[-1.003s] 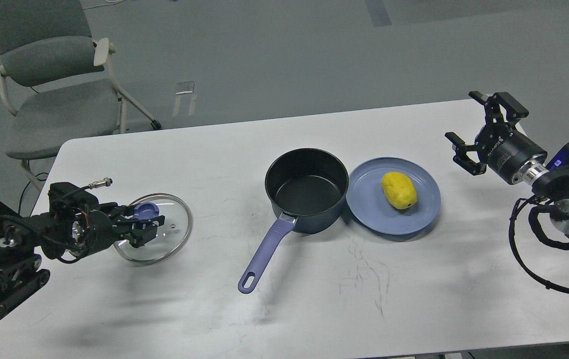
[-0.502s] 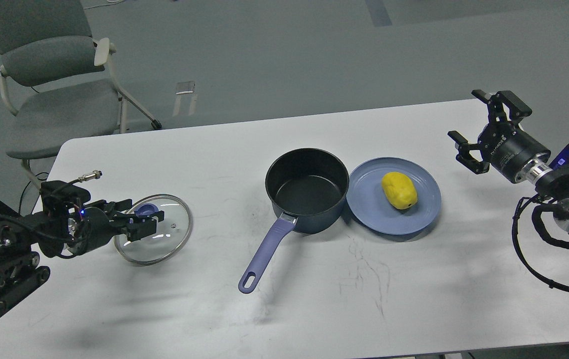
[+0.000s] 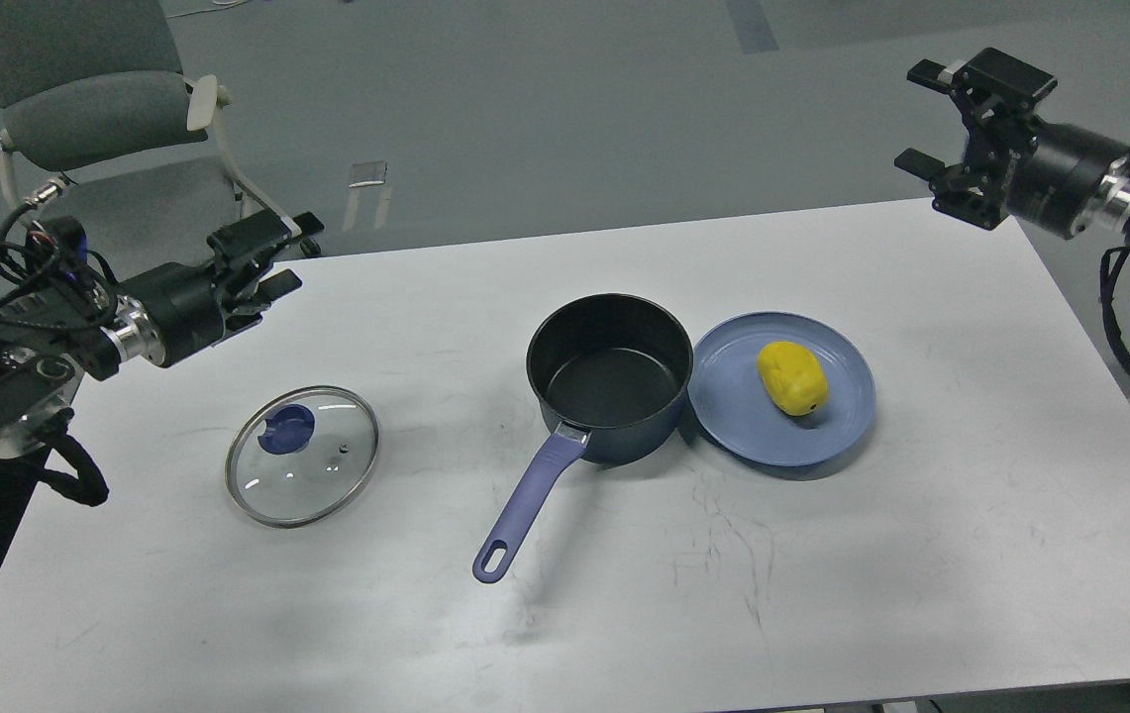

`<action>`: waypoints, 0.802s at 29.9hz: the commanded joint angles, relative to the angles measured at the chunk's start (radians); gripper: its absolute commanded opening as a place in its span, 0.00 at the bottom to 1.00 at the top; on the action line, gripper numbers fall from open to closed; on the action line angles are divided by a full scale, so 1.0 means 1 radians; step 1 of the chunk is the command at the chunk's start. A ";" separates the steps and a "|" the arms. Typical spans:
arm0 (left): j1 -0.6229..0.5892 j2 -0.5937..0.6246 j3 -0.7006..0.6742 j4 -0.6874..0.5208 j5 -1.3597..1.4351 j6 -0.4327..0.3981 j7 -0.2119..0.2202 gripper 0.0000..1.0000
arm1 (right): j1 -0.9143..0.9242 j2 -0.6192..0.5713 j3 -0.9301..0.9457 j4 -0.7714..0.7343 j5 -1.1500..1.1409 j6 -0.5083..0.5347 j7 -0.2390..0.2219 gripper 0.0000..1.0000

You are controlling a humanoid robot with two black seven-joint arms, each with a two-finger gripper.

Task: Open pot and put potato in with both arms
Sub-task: 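Release the lid and raise the left gripper away, then lower the right gripper onto the yellow potato on the plate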

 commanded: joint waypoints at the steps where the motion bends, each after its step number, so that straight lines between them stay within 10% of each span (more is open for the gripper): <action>1: -0.002 -0.005 -0.026 0.000 -0.016 -0.015 0.000 0.98 | 0.158 0.001 -0.206 0.048 -0.176 -0.001 0.000 1.00; 10: -0.002 -0.008 -0.028 -0.001 -0.016 -0.019 0.000 0.98 | 0.390 0.127 -0.641 0.079 -0.602 -0.001 0.000 1.00; 24: -0.003 0.013 -0.029 -0.029 -0.016 -0.019 0.000 0.98 | 0.390 0.419 -0.888 -0.103 -0.643 -0.001 0.000 0.99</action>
